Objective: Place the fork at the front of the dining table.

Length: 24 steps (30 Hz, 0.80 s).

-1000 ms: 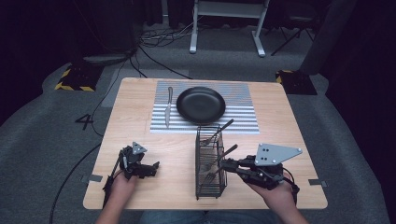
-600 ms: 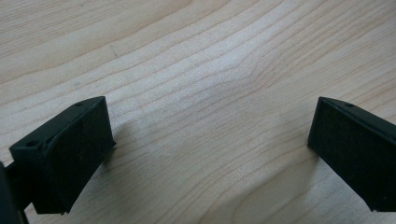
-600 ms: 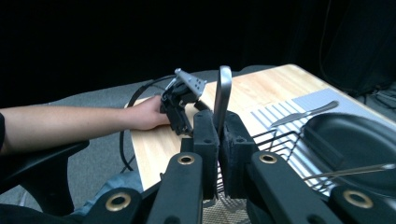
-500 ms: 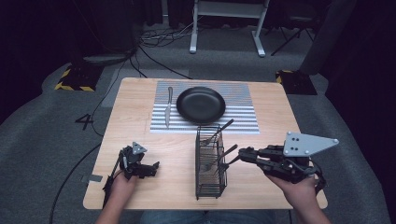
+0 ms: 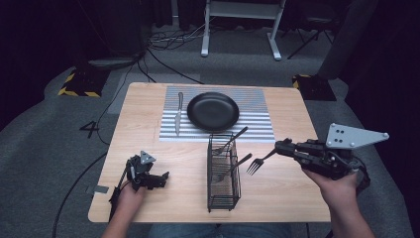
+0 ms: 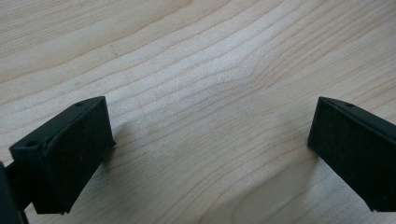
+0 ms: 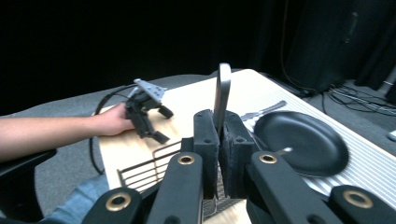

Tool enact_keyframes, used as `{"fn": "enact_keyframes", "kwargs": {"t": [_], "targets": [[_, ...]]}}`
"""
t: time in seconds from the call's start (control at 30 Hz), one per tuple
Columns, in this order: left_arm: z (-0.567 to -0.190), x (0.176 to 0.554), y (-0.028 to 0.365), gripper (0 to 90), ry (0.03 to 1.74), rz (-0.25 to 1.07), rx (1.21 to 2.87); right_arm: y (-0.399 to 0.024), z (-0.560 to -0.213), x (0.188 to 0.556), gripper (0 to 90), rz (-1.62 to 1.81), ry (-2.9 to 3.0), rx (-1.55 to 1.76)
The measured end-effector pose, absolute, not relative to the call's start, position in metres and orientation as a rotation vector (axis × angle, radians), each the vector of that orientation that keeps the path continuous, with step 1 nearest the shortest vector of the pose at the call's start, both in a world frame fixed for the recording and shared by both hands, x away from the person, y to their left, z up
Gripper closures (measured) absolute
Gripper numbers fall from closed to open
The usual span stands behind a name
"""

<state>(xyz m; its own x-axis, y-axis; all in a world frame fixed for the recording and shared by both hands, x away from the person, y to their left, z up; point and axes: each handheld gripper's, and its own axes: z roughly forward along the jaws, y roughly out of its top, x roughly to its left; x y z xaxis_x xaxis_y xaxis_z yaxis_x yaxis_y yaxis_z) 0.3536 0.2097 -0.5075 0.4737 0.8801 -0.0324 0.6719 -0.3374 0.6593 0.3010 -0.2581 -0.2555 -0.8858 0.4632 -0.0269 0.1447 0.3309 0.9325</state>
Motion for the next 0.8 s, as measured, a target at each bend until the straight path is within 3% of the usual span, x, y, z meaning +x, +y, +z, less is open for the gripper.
{"fn": "enact_keyframes", "kwargs": {"t": [0.8], "targets": [[-0.508,0.353,0.209,0.1,1.283,0.447,2.110,-0.293,-0.253,0.366,85.8,1.434,2.198,0.729]]}}
